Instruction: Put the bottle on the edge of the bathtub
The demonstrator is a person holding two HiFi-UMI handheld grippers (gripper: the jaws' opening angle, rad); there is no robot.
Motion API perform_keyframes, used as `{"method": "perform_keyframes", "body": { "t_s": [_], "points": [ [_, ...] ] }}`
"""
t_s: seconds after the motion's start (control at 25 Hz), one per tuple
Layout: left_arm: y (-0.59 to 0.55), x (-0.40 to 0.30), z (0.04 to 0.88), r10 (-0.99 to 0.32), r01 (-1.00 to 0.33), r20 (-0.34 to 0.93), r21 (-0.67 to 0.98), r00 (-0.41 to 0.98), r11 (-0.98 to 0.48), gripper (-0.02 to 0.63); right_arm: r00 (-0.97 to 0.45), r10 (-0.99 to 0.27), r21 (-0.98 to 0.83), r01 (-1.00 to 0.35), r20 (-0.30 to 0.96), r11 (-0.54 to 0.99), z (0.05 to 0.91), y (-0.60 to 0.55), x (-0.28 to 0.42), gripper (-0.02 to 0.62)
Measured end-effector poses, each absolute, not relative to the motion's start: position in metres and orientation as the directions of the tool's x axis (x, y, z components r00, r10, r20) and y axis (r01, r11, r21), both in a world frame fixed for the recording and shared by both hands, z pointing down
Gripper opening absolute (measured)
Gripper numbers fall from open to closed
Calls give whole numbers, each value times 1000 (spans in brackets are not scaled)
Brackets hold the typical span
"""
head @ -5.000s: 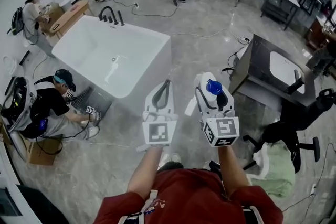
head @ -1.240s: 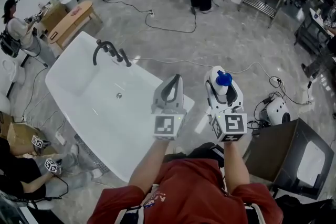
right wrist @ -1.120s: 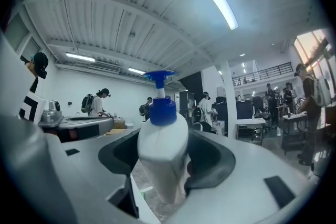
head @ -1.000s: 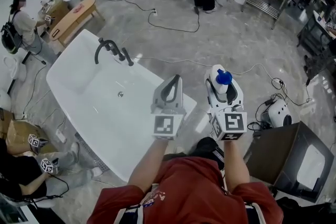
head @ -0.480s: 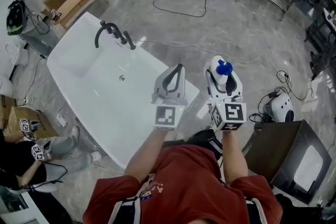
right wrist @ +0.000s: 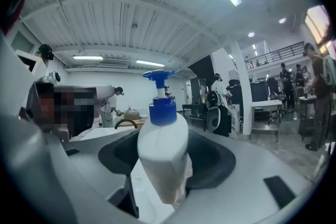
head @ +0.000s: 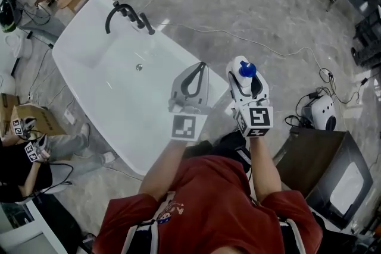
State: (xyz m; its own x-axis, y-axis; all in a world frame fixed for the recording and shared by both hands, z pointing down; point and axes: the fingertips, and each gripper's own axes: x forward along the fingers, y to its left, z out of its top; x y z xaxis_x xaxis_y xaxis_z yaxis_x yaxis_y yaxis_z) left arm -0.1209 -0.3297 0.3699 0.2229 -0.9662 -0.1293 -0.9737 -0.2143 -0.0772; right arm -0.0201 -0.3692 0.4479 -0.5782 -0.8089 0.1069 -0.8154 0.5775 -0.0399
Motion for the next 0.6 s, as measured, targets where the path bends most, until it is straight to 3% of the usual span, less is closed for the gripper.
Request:
{"method": "perform_keyframes", "body": {
  "t_s": [0.2,0.6],
  "points": [
    [-327,-137,379,-979,-984,-103,-63,175,-169,17,-608,-779,-2,-789,154,615,478,-367,-40,273],
    [-322,-138,414,-988,-989,-62,-47,140,-137,17,-643,-731,-97,-762,230,640,540,-375,-48,273]
  ]
}}
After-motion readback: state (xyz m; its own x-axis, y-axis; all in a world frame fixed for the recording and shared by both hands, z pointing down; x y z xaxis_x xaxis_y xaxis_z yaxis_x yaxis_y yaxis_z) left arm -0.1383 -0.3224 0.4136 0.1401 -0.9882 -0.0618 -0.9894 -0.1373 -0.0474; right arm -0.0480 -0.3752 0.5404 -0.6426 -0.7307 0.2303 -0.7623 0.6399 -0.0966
